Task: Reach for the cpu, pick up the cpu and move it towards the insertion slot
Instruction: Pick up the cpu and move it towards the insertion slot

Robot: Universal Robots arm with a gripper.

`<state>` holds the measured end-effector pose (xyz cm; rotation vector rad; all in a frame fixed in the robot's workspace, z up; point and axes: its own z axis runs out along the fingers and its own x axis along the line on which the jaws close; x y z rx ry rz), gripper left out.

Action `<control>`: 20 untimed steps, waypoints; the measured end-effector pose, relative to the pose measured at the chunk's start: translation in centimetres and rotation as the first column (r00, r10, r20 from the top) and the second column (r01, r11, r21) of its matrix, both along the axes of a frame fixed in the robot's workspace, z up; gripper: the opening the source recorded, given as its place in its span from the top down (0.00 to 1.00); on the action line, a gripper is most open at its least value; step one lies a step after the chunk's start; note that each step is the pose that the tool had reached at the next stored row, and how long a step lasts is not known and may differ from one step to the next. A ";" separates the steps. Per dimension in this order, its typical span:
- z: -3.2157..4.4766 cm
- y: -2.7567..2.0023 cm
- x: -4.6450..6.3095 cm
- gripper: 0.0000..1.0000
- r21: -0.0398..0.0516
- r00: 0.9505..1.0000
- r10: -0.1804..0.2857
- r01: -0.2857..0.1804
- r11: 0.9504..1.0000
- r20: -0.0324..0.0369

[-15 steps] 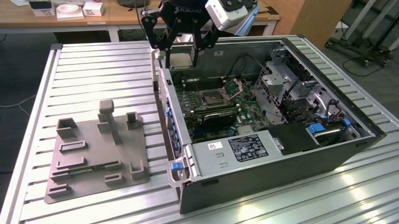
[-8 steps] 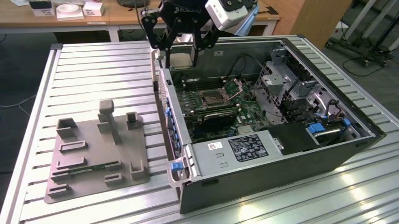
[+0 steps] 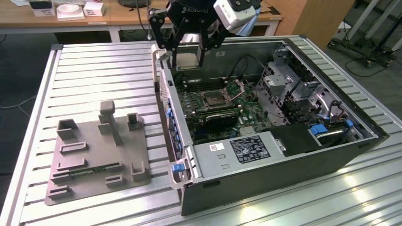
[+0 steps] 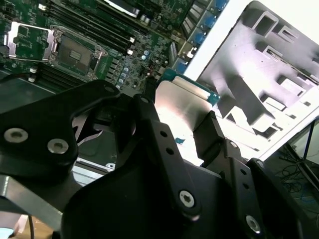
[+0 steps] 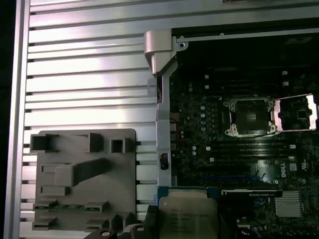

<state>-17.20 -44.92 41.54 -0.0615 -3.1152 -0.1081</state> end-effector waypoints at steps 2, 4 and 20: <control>-0.01 0.05 0.2 0.46 0.000 1.000 0.000 0.000 1.000 0.000; -0.01 0.09 0.4 0.46 0.000 1.000 0.000 0.000 1.000 0.000; -0.06 0.22 1.3 0.46 0.000 1.000 0.001 -0.001 1.000 0.000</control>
